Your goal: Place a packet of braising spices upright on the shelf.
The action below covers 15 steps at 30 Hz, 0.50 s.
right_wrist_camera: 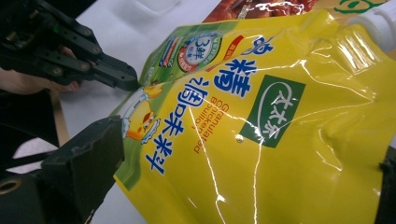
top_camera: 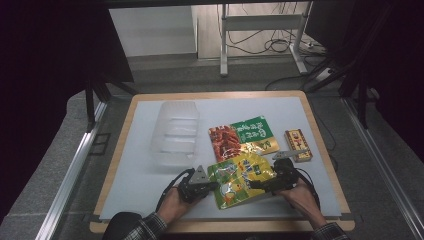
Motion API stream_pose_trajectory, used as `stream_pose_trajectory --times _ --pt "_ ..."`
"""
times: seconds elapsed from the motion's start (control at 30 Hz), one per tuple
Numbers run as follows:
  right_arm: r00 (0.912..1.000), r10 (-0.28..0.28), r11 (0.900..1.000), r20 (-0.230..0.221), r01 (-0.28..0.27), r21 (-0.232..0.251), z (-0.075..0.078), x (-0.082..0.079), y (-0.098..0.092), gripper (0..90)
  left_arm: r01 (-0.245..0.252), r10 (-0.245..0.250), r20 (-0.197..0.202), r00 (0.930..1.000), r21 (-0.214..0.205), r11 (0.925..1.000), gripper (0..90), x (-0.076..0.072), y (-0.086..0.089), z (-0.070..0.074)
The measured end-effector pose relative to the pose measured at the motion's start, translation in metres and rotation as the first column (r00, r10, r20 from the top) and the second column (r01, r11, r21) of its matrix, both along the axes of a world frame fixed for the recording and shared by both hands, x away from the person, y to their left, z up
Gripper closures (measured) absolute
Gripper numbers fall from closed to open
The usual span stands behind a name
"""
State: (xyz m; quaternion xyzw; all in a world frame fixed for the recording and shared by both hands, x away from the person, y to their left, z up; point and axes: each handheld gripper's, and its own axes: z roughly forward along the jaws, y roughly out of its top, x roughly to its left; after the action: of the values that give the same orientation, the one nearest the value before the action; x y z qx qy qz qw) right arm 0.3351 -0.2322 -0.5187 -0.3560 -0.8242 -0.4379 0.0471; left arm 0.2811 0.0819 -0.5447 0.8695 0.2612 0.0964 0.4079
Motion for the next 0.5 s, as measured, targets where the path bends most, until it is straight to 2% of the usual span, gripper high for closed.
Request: stream_pose_trajectory --times 0.03,0.1,0.17,0.2,0.23,0.3,0.33,0.37,0.4,0.43,0.5 --pt "1.0 0.0 1.0 0.0 0.0 0.0 0.0 0.0 0.0 4.0 0.0 0.0 0.0 1.0 0.0 1.0 90.0 0.0 0.0 0.0" --pt "1.0 -0.004 0.9995 0.002 0.004 -0.031 0.0 -0.001 0.002 4.6 -0.001 0.001 -0.001 1.0 -0.003 1.0 90.0 0.0 0.0 0.0" --pt "0.9983 -0.047 0.9932 0.036 0.051 -0.104 0.004 -0.003 0.005 17.3 -0.002 0.002 -0.003 1.0 -0.005 1.0 90.0 0.0 0.0 0.0" --pt "0.9983 -0.047 0.9932 0.036 0.051 -0.104 0.004 -0.003 0.005 17.3 -0.003 0.003 -0.001 1.0 -0.003 1.0 90.0 0.0 0.0 0.0" --pt "0.996 -0.069 0.9896 0.057 0.076 -0.122 0.005 -0.004 0.006 24.0 -0.005 0.005 0.001 1.0 -0.002 1.0 90.0 0.0 0.0 0.0" --pt "0.9929 -0.106 0.9879 0.054 0.111 -0.108 0.009 -0.003 0.002 35.8 -0.013 0.013 0.004 0.9999 -0.001 0.9999 88.5 -0.001 0.0 0.0" --pt "0.9908 -0.133 0.9884 0.025 0.135 -0.071 0.011 -0.001 -0.004 45.5 -0.015 0.015 0.002 0.9999 -0.002 0.9999 86.5 -0.001 0.0 0.0" --pt "0.9908 -0.133 0.9884 0.025 0.135 -0.071 0.011 -0.001 -0.004 45.5 -0.016 0.016 0.0 0.9999 -0.005 0.9999 86.5 0.0 0.0 0.0" --pt "0.9897 -0.142 0.9879 0.018 0.143 -0.06 0.011 0.0 -0.006 49.7 -0.017 0.017 -0.003 0.9999 -0.003 0.9998 85.0 0.0 0.001 0.001" --pt "0.988 -0.152 0.9863 0.024 0.154 -0.06 0.012 -0.001 -0.007 58.7 -0.02 0.02 -0.005 0.9998 0.0 0.9998 82.9 0.0 0.001 0.002" --pt "0.9869 -0.149 0.9854 0.062 0.154 -0.074 0.015 -0.003 -0.008 67.0 -0.022 0.022 -0.005 0.9998 0.008 0.9997 77.0 0.001 0.002 0.003"
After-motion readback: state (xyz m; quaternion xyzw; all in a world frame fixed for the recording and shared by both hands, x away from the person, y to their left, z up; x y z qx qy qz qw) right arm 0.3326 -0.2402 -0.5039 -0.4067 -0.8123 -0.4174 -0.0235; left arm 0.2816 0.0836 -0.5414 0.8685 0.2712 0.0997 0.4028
